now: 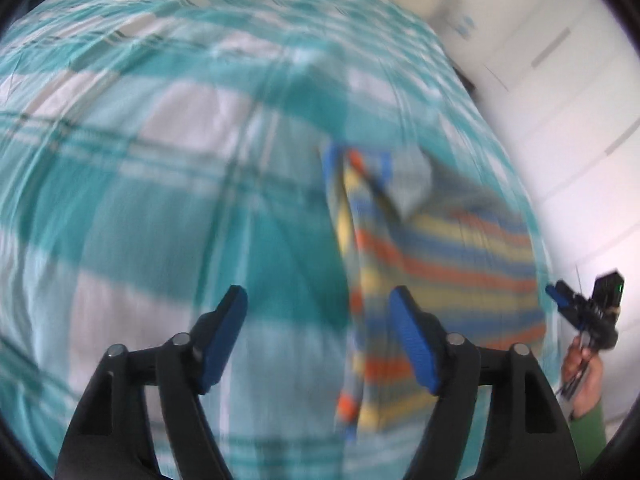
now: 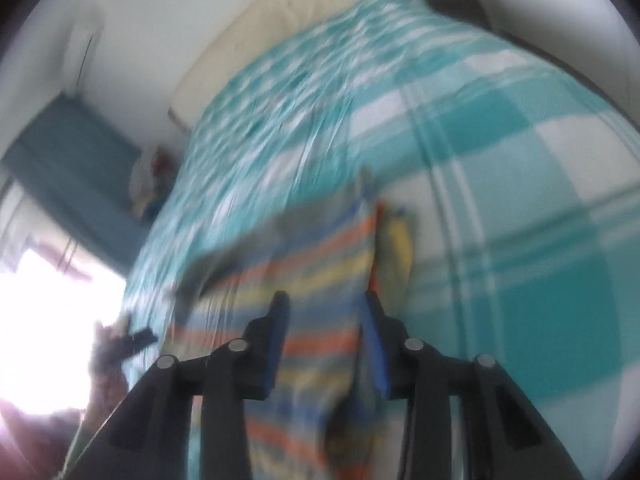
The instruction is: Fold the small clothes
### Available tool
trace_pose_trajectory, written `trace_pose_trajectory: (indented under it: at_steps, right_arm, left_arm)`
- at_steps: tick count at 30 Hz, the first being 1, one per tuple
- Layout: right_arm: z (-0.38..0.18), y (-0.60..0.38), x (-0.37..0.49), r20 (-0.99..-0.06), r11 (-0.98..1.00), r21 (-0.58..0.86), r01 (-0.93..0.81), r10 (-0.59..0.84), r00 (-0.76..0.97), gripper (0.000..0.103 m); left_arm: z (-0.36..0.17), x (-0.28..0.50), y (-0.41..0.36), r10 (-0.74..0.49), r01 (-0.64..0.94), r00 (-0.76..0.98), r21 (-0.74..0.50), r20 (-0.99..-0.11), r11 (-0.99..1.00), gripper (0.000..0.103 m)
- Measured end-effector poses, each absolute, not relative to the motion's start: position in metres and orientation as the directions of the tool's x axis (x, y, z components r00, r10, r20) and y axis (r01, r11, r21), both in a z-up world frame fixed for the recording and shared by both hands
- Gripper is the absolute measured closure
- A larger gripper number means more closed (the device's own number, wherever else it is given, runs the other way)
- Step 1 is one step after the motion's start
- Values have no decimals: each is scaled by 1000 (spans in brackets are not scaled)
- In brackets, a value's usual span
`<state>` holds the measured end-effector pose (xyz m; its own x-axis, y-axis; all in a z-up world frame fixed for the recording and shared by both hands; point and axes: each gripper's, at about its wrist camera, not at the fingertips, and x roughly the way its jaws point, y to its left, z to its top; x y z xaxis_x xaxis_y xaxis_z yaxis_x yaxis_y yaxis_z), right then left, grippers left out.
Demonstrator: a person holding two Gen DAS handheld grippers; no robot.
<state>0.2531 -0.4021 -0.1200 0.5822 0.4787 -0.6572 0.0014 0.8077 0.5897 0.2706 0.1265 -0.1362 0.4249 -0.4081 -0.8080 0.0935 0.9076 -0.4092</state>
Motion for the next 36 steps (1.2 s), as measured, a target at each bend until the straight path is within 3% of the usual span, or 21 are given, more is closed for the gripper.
trace_pose_trajectory:
  at_steps: [2, 3, 5, 6, 8, 13, 17, 20, 23, 24, 27, 30, 33, 36]
  right_arm:
    - [-129, -387, 225, -692, 832, 554, -23, 476, 544, 49]
    - [-136, -379, 214, -712, 850, 526, -33, 461, 529, 49]
    - [-151, -366, 208, -749, 870, 490, -54, 452, 484, 50]
    - [-157, -361, 207, -771, 886, 461, -52, 429, 471, 66]
    - [-158, -361, 208, -796, 907, 421, -27, 383, 469, 99]
    - [-139, -371, 189, -794, 887, 462, -32, 429, 432, 100]
    - [-171, -367, 191, -830, 893, 450, 13, 412, 376, 100]
    - [-170, -373, 192, -800, 872, 489, 25, 437, 411, 99]
    - [-154, -377, 182, -803, 888, 459, 3, 413, 429, 89]
    - [-146, -376, 176, -811, 912, 410, -16, 373, 451, 84]
    - [-135, -372, 166, -802, 935, 348, -66, 333, 496, 82]
    - [-143, -371, 159, -766, 915, 393, -91, 380, 518, 82]
    - [-164, -371, 157, -749, 899, 431, -78, 404, 525, 82]
    - [-172, -377, 146, -699, 877, 474, -82, 431, 570, 81]
  left_arm:
    - [-147, 247, 115, -390, 124, 398, -373, -830, 920, 26]
    - [-151, 239, 106, -362, 138, 400, -335, -842, 932, 29]
    - [-150, 235, 89, -317, 175, 435, -266, -843, 948, 58]
    - [-150, 236, 81, -336, 202, 433, -273, -836, 940, 98]
    - [-145, 234, 75, -326, 194, 435, -267, -839, 944, 97]
    - [-133, 213, 88, -344, 255, 420, -255, -840, 933, 99]
    - [-151, 216, 74, -298, 269, 373, -205, -879, 941, 98]
    - [-142, 215, 78, -289, 242, 366, -210, -885, 947, 90]
    - [-112, 212, 86, -289, 262, 429, -188, -856, 947, 82]
    - [-99, 215, 87, -307, 283, 451, -193, -838, 940, 78]
    - [-81, 235, 81, -427, 356, 422, -287, -800, 890, 75]
    - [-102, 285, 50, -533, 422, 234, -409, -813, 809, 52]
    - [-135, 331, 24, -489, 381, 157, -405, -858, 831, 51]
    - [-144, 384, 25, -484, 272, 270, -417, -832, 867, 54]
